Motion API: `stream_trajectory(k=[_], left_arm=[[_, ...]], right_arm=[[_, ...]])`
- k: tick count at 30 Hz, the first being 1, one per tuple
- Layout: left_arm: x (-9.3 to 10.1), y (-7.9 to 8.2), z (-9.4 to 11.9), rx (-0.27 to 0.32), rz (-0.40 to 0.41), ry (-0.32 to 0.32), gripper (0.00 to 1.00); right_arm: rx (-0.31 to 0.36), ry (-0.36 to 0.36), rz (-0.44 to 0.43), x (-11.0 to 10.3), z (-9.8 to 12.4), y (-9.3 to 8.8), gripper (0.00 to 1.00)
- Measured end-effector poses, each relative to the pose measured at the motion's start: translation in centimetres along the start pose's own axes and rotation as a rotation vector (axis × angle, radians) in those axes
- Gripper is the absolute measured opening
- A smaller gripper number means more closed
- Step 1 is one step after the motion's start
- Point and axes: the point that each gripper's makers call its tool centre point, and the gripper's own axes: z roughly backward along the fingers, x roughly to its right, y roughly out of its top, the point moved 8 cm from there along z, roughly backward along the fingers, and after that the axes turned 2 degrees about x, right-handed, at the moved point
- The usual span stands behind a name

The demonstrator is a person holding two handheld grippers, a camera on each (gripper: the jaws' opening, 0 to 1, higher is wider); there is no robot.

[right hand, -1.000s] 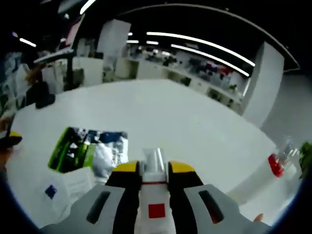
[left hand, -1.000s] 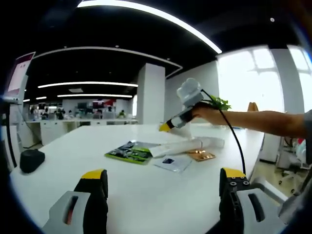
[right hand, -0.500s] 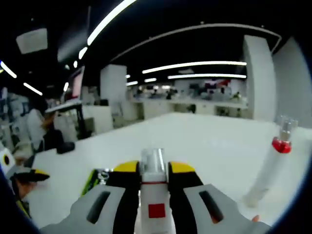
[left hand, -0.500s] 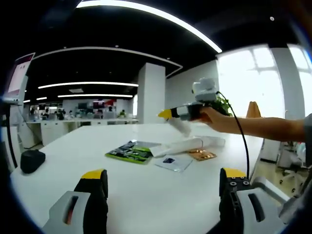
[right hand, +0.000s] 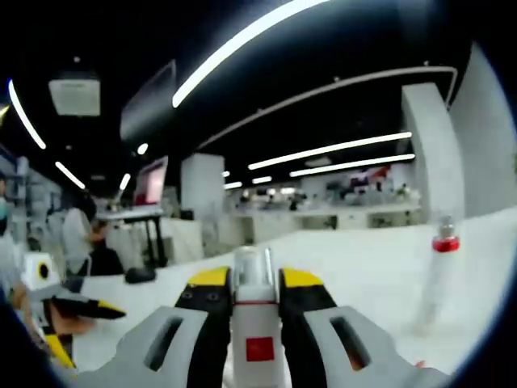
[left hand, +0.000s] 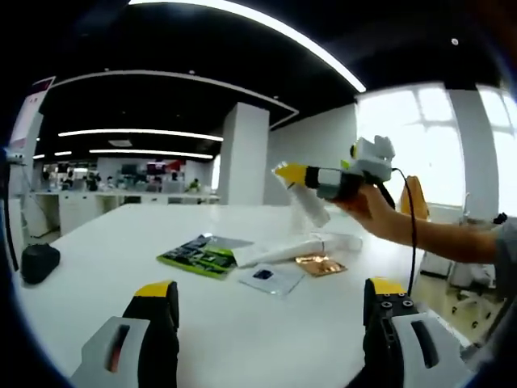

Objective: Arrange the skincare products in the storage area until every visible bottle or jar stands upright without overlapping.

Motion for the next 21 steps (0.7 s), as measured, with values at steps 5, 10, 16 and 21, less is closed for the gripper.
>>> stream_trajectory(k=[5, 10, 16, 21], left_arm=[[1.3, 2.1, -3.7, 0.059, 0.034, -0.051, 0.97], [2.4, 3.7, -8.0, 0.035, -0.026, -0.049, 0.94], [3.6, 5.2, -13.7, 0.041, -0.096, -0.059, 0.92], [6.2, 5.5, -18.1, 0.003, -0.079, -0.208, 0.92]], right_arm=[[0.072, -0.026, -0.028, 1.0, 0.2, 0.7, 0.21], [0.148, -0.062, -0.014, 1.9, 0.2, 1.4, 0.21], [0.192, -0.076, -0.037, 2.9, 0.7, 2.0, 0.20], [0.160, -0.014, -0.142, 3.6, 1.2, 1.9, 0.20]])
